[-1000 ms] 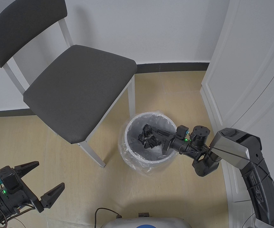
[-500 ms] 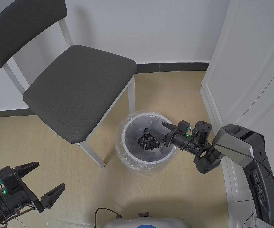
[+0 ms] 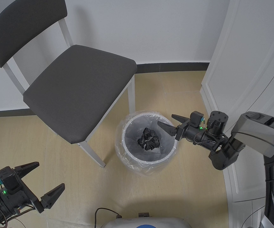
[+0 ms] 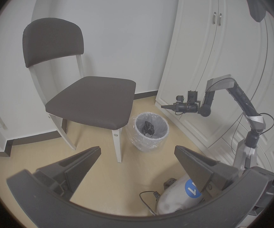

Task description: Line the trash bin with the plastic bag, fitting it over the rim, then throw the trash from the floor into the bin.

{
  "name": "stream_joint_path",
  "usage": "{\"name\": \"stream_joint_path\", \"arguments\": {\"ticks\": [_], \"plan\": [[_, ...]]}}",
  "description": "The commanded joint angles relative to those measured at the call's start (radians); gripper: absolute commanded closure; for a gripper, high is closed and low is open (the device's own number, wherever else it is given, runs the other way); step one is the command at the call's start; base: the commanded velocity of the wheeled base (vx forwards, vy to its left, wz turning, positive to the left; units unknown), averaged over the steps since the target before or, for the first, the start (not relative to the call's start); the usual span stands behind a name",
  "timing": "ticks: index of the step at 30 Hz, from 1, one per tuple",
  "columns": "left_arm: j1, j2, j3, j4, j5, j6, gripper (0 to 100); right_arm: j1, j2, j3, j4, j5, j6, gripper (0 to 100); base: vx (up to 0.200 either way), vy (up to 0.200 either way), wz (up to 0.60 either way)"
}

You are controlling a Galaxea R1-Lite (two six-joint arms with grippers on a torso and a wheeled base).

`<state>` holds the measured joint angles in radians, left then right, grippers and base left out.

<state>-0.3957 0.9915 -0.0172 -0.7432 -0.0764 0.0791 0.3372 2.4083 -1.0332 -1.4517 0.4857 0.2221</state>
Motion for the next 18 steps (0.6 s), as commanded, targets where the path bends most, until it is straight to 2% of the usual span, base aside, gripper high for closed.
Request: {"name": "stream_joint_path", "arguments": {"ticks": [1,2,5,7,8,10,12,14,18], "plan": [[0.009,0.001,-0.024,-0.008,0.006,-0.019,0,-0.034,-0.241,0.229,0.001,-0.064,-0.076,0,0.000,0.000,0.00],[0.011,0.001,-0.032,-0.008,0.006,-0.027,0,-0.035,-0.253,0.249,0.001,-0.087,-0.083,0,0.000,0.000,0.00],[0.023,-0.005,-0.067,-0.007,0.007,-0.117,0,-0.035,-0.337,0.348,0.011,-0.239,-0.090,0,0.000,0.000,0.00],[0.025,-0.004,-0.089,-0.002,0.017,-0.142,0,-0.037,-0.387,0.395,0.033,-0.331,-0.090,0,0.000,0.000,0.00],[0.028,-0.001,-0.101,0.005,0.038,-0.144,0,-0.037,-0.414,0.417,0.048,-0.375,-0.092,0,0.000,0.000,0.00],[0.044,0.006,-0.122,0.004,0.133,-0.141,0,-0.037,-0.489,0.464,0.100,-0.480,-0.093,0,0.000,0.000,0.00],[0.052,0.007,-0.156,0.002,0.213,-0.141,0,-0.037,-0.580,0.504,0.155,-0.552,-0.093,0,0.000,0.000,0.00],[0.052,-0.007,-0.190,0.004,0.245,-0.141,0,-0.037,-0.689,0.541,0.223,-0.602,-0.095,0,0.000,0.000,0.00],[0.061,-0.048,-0.257,0.010,0.248,-0.122,0,-0.037,-0.913,0.608,0.346,-0.664,-0.147,0,0.000,0.000,0.00]]}}
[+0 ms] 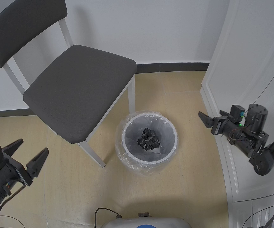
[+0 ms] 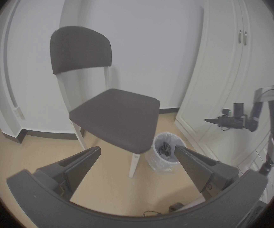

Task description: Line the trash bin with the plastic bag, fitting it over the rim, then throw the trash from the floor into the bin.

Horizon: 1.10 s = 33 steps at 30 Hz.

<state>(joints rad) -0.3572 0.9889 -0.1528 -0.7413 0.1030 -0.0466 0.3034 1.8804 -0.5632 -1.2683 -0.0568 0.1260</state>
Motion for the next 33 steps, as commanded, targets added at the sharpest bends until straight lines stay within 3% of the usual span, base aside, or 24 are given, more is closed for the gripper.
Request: {"name": "stream_joint_path", "arguments": {"ticks": [1,5,9,10,13,20,33], "plan": [[0.030,-0.055,-0.137,0.008,0.069,0.011,0,-0.003,-0.429,0.152,0.175,-0.130,-0.062,0,0.000,0.000,0.00],[0.098,-0.104,-0.180,0.011,0.064,0.054,0,-0.001,-0.644,0.207,0.191,-0.136,-0.075,0,0.000,0.000,0.00],[0.113,-0.165,-0.191,0.030,0.047,0.073,0,-0.001,-0.811,0.270,0.193,-0.136,-0.132,0,0.000,0.000,0.00],[0.123,-0.214,-0.194,0.056,0.017,0.077,0,-0.003,-0.893,0.293,0.202,-0.138,-0.178,0,0.000,0.000,0.00],[0.156,-0.299,-0.195,0.099,-0.049,0.077,0,-0.013,-1.020,0.316,0.241,-0.140,-0.197,0,0.000,0.000,0.00],[0.219,-0.475,-0.205,0.237,-0.160,0.077,0,-0.096,-1.267,0.367,0.368,-0.129,-0.200,0,0.000,0.000,0.00],[0.279,-0.768,-0.180,0.474,-0.170,0.076,0,-0.271,-1.690,0.468,0.540,-0.069,-0.195,0,0.000,0.000,0.00]]}}
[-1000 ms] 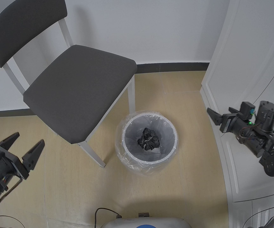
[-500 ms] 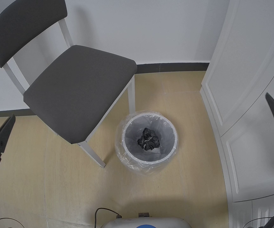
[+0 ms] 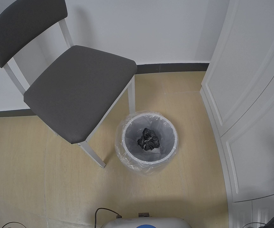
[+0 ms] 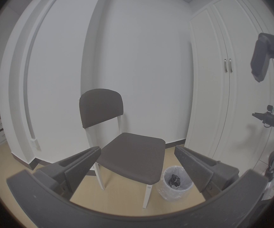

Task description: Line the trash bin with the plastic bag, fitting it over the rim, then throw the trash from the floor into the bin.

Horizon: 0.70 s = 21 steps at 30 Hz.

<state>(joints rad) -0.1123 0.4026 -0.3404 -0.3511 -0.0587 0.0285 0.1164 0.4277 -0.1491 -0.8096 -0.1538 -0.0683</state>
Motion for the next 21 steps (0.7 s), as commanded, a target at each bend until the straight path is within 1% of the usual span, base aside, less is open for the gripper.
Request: {"name": "stream_joint_path", "arguments": {"ticks": [1,4,5,6,8,10,13,14,17,19,21], "plan": [[0.051,-0.215,0.011,0.112,-0.009,0.001,0,-0.109,-0.299,0.054,0.148,0.045,0.001,0,0.000,0.000,0.00],[0.085,-0.278,0.044,0.142,-0.012,0.001,0,-0.132,-0.397,0.060,0.268,0.089,0.005,0,0.000,0.000,0.00],[0.095,-0.301,0.058,0.146,-0.020,0.001,0,-0.123,-0.422,0.063,0.303,0.092,0.013,0,0.000,0.000,0.00],[0.105,-0.318,0.069,0.150,-0.036,0.001,0,-0.121,-0.428,0.072,0.316,0.094,0.019,0,0.000,0.000,0.00],[0.125,-0.361,0.092,0.155,-0.096,-0.004,0,-0.121,-0.428,0.095,0.313,0.091,0.031,0,0.000,0.000,0.00],[0.125,-0.369,0.110,0.152,-0.116,-0.004,0,-0.121,-0.428,0.115,0.313,0.096,0.036,0,0.000,0.000,0.00],[0.122,-0.373,0.129,0.153,-0.118,-0.007,0,-0.119,-0.428,0.149,0.325,0.099,0.039,0,0.000,0.000,0.00],[0.122,-0.375,0.149,0.158,-0.116,-0.009,0,-0.118,-0.428,0.149,0.377,0.100,0.050,0,0.000,0.000,0.00],[0.120,-0.376,0.205,0.158,-0.116,-0.012,0,-0.119,-0.428,0.149,0.464,0.096,0.065,0,0.000,0.000,0.00],[0.120,-0.376,0.221,0.158,-0.116,-0.015,0,-0.119,-0.428,0.149,0.489,0.097,0.065,0,0.000,0.000,0.00],[0.118,-0.383,0.279,0.158,-0.115,-0.053,0,-0.119,-0.428,0.149,0.595,0.096,0.058,0,0.000,0.000,0.00]]}}
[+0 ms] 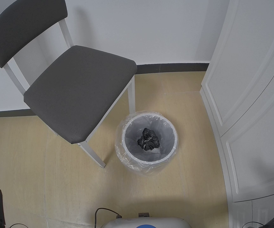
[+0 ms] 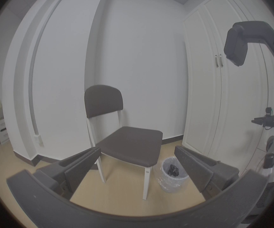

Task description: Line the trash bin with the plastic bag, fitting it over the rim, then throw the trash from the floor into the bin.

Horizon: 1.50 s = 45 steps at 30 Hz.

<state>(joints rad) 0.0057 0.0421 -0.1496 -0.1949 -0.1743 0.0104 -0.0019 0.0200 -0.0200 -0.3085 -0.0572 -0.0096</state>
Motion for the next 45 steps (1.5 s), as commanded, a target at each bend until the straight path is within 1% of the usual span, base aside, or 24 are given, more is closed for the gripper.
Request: {"name": "stream_joint_path", "arguments": {"ticks": [1,3,4,5,6,7,11,14,15,17,19,21,22,25,26,28,32,38,45], "plan": [[0.000,-0.025,0.104,0.002,0.002,-0.049,0,-0.001,-0.020,0.020,0.131,-0.001,-0.004,0,0.000,0.000,0.00],[-0.001,-0.025,0.136,0.003,0.010,-0.058,0,-0.001,-0.020,0.020,0.203,0.002,-0.020,0,0.000,0.000,0.00],[-0.003,-0.033,0.150,0.035,0.032,-0.061,0,-0.001,-0.020,0.017,0.272,0.010,-0.047,0,0.000,0.000,0.00],[-0.003,-0.034,0.150,0.041,0.033,-0.061,0,-0.001,-0.020,0.017,0.275,0.011,-0.049,0,0.000,0.000,0.00],[-0.003,-0.039,0.148,0.132,0.073,-0.055,0,-0.001,-0.020,0.017,0.256,0.040,-0.066,0,0.000,0.000,0.00],[-0.003,-0.039,0.145,0.152,0.088,-0.058,0,-0.001,-0.020,0.020,0.246,0.051,-0.066,0,0.000,0.000,0.00],[-0.003,-0.039,0.145,0.153,0.113,-0.056,0,0.000,-0.020,0.020,0.247,0.074,-0.061,0,0.000,0.000,0.00],[-0.003,-0.039,0.145,0.153,0.108,-0.053,0,-0.001,-0.020,0.020,0.249,0.120,-0.061,0,0.000,0.000,0.00],[-0.003,-0.038,0.145,0.153,0.108,-0.053,0,0.000,-0.020,0.020,0.250,0.125,-0.063,0,0.000,0.000,0.00],[-0.003,-0.038,0.143,0.155,0.113,-0.058,0,0.000,-0.018,0.014,0.292,0.114,-0.047,0,0.000,0.000,0.00],[-0.004,-0.038,0.142,0.157,0.127,-0.063,0,0.000,-0.020,0.018,0.296,0.093,-0.020,0,0.000,0.000,0.00],[-0.004,-0.038,0.142,0.157,0.159,-0.072,0,0.000,-0.020,0.018,0.301,0.066,0.013,0,0.000,0.000,0.00],[-0.004,-0.038,0.142,0.157,0.174,-0.072,0,0.000,-0.020,0.018,0.301,0.062,0.017,0,0.000,0.000,0.00],[-0.004,-0.038,0.140,0.158,0.177,-0.072,0,0.000,-0.020,0.018,0.299,0.059,0.019,0,0.000,0.000,0.00],[-0.004,-0.038,0.147,0.170,0.199,-0.060,0,0.000,-0.020,0.018,0.299,0.059,0.019,0,0.000,0.000,0.00],[-0.004,-0.038,0.148,0.169,0.211,-0.066,0,0.000,-0.020,0.020,0.299,0.057,0.019,0,0.000,0.000,0.00],[-0.004,-0.038,0.148,0.167,0.211,-0.058,0,0.000,-0.020,0.020,0.299,0.054,0.019,0,0.000,0.000,0.00],[-0.007,-0.039,0.150,0.192,0.179,-0.018,0,0.000,-0.020,0.020,0.299,0.056,0.017,0,0.000,0.000,0.00],[-0.007,-0.038,0.150,0.192,0.177,-0.012,0,0.000,-0.020,0.020,0.299,0.056,0.019,0,0.000,0.000,0.00]]}}
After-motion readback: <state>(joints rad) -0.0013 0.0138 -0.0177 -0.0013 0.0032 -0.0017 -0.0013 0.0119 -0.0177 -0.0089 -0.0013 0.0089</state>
